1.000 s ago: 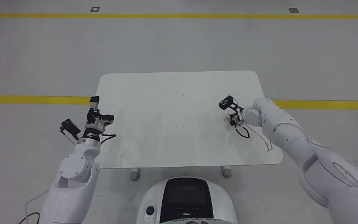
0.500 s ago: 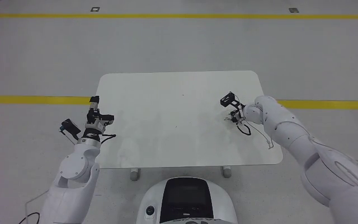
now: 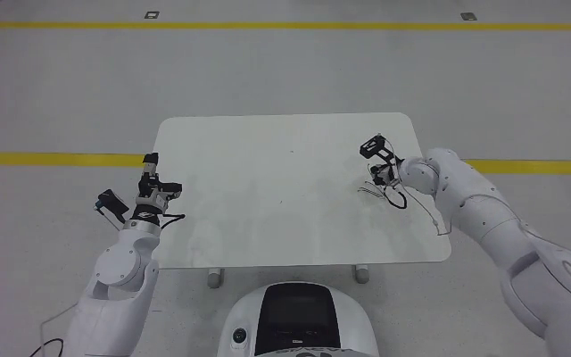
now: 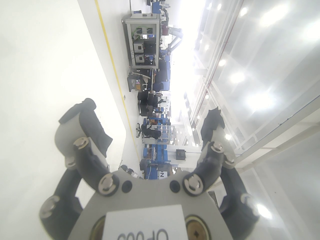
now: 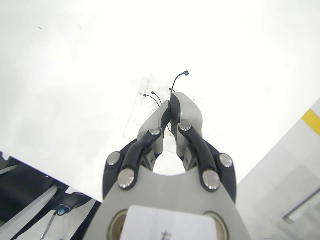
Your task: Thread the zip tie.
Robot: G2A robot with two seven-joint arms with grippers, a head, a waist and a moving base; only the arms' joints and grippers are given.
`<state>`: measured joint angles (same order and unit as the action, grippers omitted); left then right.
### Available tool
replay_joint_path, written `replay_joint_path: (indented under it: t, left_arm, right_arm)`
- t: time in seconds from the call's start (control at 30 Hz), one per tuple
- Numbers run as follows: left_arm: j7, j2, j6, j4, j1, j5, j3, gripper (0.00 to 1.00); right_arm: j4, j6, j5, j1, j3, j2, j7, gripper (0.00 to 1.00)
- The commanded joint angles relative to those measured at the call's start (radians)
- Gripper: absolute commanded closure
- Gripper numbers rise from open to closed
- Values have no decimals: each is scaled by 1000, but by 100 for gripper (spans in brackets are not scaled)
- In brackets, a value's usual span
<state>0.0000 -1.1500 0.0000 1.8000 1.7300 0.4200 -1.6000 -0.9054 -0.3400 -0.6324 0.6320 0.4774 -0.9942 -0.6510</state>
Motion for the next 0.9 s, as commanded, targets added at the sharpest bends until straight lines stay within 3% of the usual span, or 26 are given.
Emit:
replay_joint_path:
  t: [0.0, 0.3, 0.6, 0.67, 0.73, 0.87]
  left_arm:
    - [0, 0, 0, 0, 0, 0, 0, 0]
    - [0, 0, 0, 0, 0, 0, 0, 0]
    - [0, 0, 0, 0, 0, 0, 0, 0]
    - [0, 0, 0, 0, 0, 0, 0, 0]
    - [0, 0, 0, 0, 0, 0, 0, 0]
    - [0, 0, 0, 0, 0, 0, 0, 0]
  right_arm:
    - [-52, 0, 26, 20, 33, 36, 6, 100]
    - [-328, 0, 242, 181, 184, 213, 66, 100]
    - [-328, 0, 242, 181, 184, 213, 66, 100]
    - [-349, 0, 322, 214, 195, 211, 116, 100]
    - [-353, 0, 336, 235, 206, 218, 135, 100]
    - [-448, 0, 438, 323, 239, 242, 218, 100]
